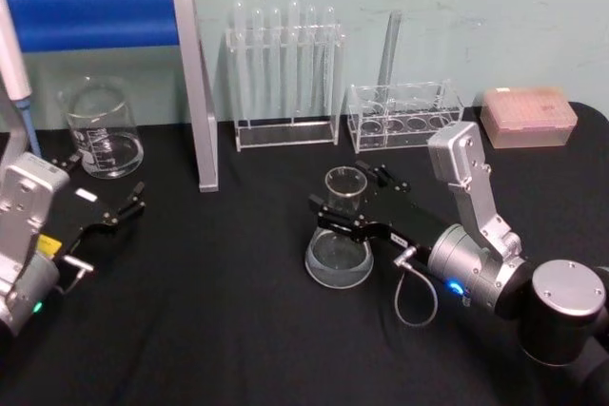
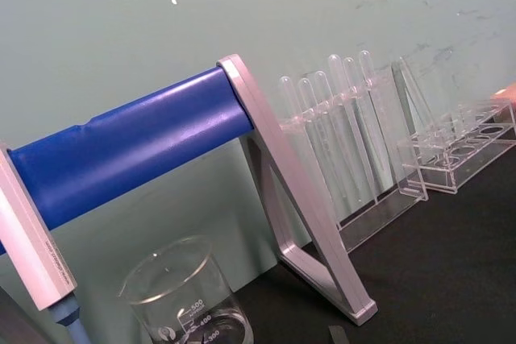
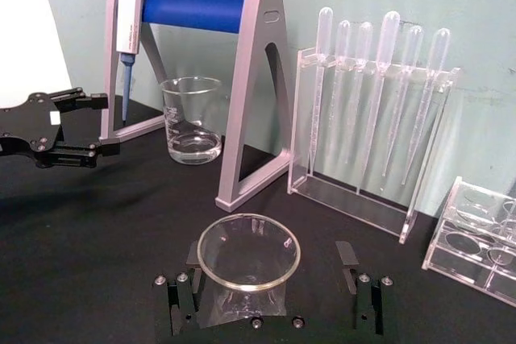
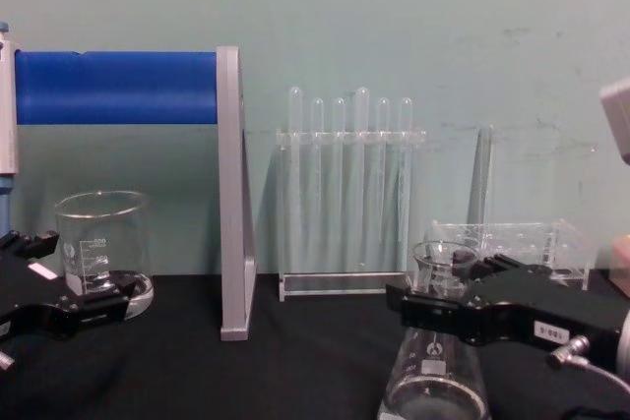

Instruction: Grasp the erlenmeyer flask with one hand, shake it three times, then place it back.

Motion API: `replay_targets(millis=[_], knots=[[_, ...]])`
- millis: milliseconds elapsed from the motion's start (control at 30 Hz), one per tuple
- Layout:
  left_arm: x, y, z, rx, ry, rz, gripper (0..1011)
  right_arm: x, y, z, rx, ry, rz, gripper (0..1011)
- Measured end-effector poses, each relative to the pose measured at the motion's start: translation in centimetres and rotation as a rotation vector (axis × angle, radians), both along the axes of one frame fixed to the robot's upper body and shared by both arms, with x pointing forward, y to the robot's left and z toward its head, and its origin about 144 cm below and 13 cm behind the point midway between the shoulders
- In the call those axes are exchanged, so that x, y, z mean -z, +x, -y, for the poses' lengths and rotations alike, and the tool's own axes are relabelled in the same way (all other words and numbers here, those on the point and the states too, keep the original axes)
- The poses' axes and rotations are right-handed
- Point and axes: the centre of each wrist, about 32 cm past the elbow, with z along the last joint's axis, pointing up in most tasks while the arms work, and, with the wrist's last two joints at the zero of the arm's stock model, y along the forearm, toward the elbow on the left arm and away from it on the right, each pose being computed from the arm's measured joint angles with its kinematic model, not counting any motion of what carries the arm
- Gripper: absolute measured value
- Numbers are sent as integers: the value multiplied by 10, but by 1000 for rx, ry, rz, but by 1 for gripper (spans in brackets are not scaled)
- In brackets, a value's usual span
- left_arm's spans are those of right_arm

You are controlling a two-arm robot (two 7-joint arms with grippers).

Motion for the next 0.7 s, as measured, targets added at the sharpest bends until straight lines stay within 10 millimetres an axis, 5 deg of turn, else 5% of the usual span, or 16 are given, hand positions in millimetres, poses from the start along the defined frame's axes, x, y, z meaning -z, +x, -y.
replay_targets(millis=[267,700], knots=[[0,0,0,0,0,0,1001,0,0,0,0,-1,0,995],[0,0,0,0,0,0,1001,0,0,0,-2,0,1,666]])
